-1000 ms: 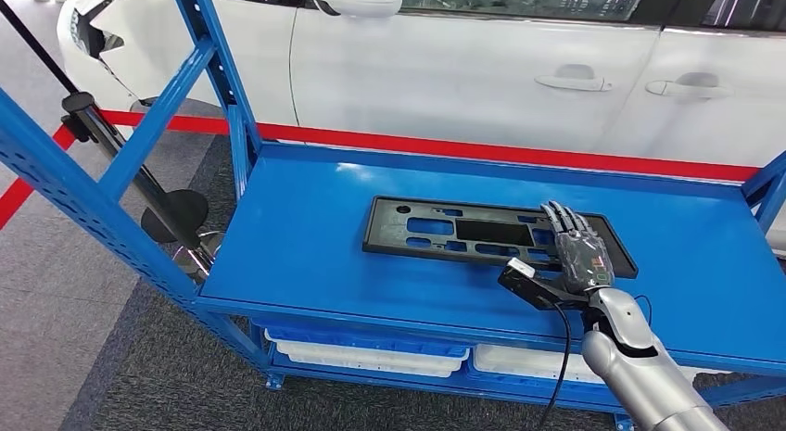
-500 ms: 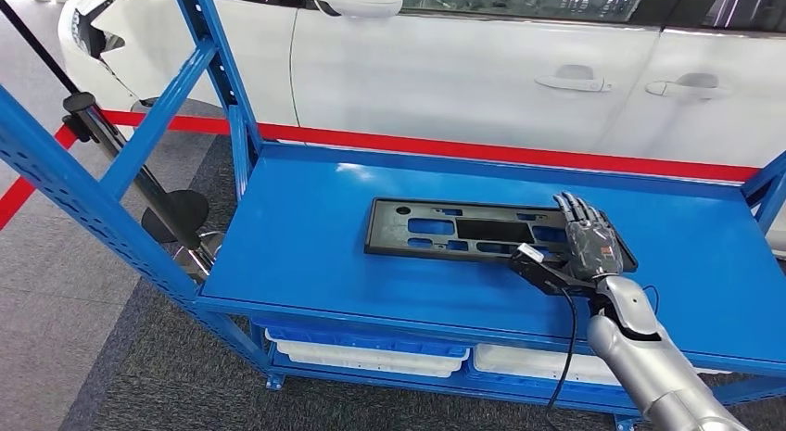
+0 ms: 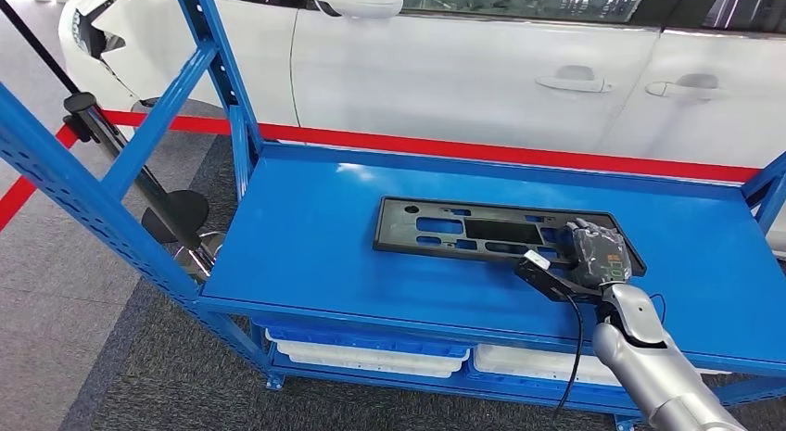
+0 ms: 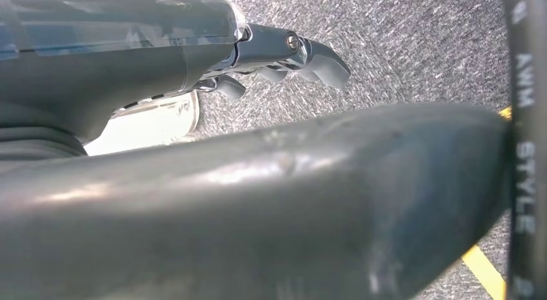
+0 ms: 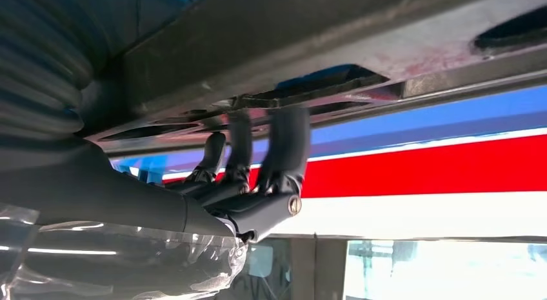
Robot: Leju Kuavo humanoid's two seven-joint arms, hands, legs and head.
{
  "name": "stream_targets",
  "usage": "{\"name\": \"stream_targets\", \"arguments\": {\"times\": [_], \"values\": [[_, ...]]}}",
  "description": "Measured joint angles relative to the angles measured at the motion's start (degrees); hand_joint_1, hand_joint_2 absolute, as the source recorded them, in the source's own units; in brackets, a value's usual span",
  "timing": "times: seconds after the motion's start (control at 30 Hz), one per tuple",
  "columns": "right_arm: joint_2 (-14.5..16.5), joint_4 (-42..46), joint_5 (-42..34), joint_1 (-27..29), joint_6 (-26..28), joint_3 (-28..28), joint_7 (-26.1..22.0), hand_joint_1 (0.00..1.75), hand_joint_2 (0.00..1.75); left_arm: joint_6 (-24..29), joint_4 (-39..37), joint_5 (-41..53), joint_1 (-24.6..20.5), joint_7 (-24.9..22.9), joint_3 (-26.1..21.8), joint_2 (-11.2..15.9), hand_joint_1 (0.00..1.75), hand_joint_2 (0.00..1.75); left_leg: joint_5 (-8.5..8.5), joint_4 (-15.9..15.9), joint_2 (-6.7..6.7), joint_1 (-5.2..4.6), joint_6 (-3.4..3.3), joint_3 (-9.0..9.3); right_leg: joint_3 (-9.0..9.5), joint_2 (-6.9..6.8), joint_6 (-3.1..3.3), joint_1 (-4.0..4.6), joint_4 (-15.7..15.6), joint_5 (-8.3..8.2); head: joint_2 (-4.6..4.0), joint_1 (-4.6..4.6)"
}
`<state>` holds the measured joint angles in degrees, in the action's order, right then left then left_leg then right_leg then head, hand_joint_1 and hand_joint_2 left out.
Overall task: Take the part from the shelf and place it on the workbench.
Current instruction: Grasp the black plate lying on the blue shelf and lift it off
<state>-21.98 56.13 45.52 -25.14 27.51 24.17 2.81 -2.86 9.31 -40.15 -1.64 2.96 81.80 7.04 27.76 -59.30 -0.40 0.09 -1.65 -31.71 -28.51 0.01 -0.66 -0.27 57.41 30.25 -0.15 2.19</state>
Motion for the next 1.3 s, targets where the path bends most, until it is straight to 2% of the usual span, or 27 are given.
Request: {"name": "stream_targets", "arguments": {"times": [0.17, 0.5, 0.6, 0.73, 1.3], "values": [[-0.3, 0.6, 0.7, 0.3, 0.0, -0.2, 0.7, 1.36, 1.75, 0.0, 0.0, 0.1, 0.0, 0.3, 0.0, 0.0, 0.00, 0.00, 0.00, 0.0, -0.02, 0.00, 0.00, 0.09, 0.05, -0.02, 0.00, 0.00, 0.0, 0.00, 0.00, 0.00], [-1.6, 4.6, 1.9, 3.0, 0.0, -1.2, 1.6, 1.36, 1.75, 0.0, 0.0, 0.5, 0.0, 0.6, 0.5, 0.0, 0.00, 0.00, 0.00, 0.0, -0.04, 0.00, 0.00, 0.11, 0.12, -0.03, 0.00, -0.01, 0.0, 0.00, 0.00, 0.00], [-1.6, 5.1, 2.3, 3.4, 0.0, -1.4, 1.7, 1.42, 1.75, 0.0, 0.0, 0.5, 0.0, 0.6, 0.8, 0.0, 0.00, 0.00, 0.00, 0.0, -0.04, 0.00, 0.00, 0.12, 0.12, -0.03, 0.00, 0.00, 0.0, 0.00, 0.00, 0.00], [-1.8, 6.2, 3.1, 4.3, 0.2, -1.7, 2.3, 1.55, 1.75, 0.2, 0.0, 0.6, 0.0, 0.7, 1.1, 0.0, 0.00, 1.75, 0.00, 0.0, -0.04, 0.00, 0.00, 0.12, 0.11, -0.04, 0.00, 0.00, 0.0, 0.00, 0.00, 0.00], [-2.7, 13.5, 7.6, 10.0, 0.8, -4.5, 3.6, 1.59, 1.75, 0.4, 0.0, -0.1, -0.2, -0.3, 1.2, 0.0, 0.00, 1.75, 0.01, 0.0, -0.03, -0.01, 0.00, 0.04, 0.05, -0.03, 0.00, -0.01, 0.0, 0.00, 0.00, 0.00]]}}
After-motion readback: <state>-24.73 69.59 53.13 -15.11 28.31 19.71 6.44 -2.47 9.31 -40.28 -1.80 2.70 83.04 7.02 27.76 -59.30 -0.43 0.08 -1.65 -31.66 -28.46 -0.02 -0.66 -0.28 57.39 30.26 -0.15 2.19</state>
